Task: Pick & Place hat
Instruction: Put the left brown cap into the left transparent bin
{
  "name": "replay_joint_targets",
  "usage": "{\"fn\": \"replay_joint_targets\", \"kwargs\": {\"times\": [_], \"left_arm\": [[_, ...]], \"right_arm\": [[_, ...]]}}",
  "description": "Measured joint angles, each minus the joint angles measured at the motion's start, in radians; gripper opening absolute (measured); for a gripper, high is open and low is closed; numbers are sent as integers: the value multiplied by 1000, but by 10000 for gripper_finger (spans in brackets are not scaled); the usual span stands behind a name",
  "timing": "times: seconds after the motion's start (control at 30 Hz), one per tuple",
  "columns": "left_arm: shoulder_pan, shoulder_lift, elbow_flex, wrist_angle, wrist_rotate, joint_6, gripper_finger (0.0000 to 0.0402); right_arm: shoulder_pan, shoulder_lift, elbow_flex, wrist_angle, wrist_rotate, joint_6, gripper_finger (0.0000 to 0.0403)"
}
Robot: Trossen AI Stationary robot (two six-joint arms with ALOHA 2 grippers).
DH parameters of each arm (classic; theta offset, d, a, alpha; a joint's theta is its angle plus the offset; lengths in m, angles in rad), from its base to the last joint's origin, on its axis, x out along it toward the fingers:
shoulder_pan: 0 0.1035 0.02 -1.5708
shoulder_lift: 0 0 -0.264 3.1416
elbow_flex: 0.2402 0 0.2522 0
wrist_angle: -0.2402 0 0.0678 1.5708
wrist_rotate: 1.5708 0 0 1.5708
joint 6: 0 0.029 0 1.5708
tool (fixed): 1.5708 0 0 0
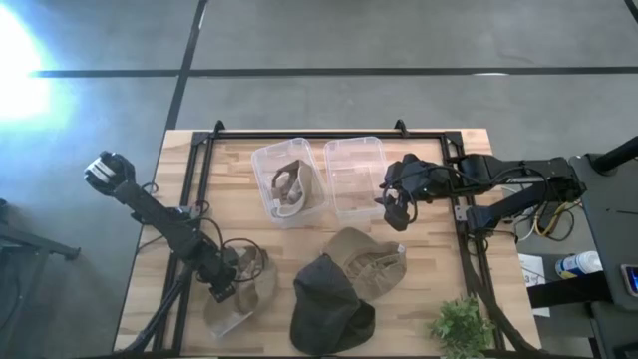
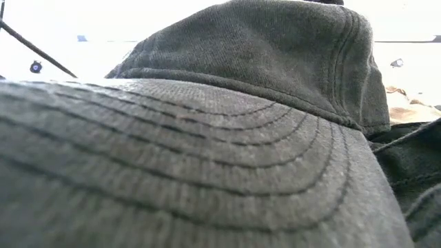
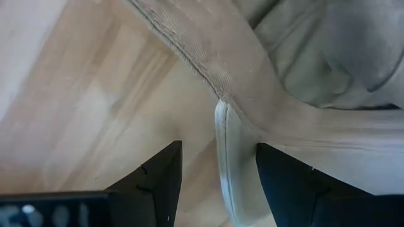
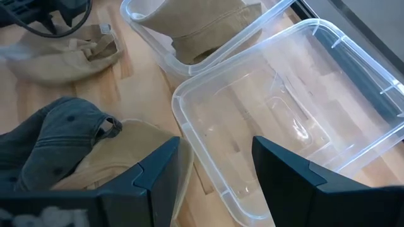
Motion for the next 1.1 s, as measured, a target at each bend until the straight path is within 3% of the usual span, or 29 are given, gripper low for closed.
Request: {"fn": "replay_joint_targets", "kwargs": {"times": [0.33, 0.5, 0.67, 0.83, 0.97, 1.1], "left_arm": [[0, 6, -19, 257, -31, -11, 158], [0, 46, -37, 350, -56, -17, 107], [0, 88, -53, 499, -56, -20, 19], [8, 71, -51, 581, -81, -37, 12], [28, -16, -43, 576, -150, -46, 7], [53, -154, -30, 547, -340, -41, 7]], "right_arm": [[0, 0, 0, 0, 10, 6, 192], [0, 0, 0, 0, 10, 6, 192], [0, 0, 0, 0, 10, 7, 192], [-2, 0, 0, 0, 11, 3, 192], [-14, 0, 0, 0, 11, -10, 192], [-33, 0, 0, 2, 10, -28, 192]]}}
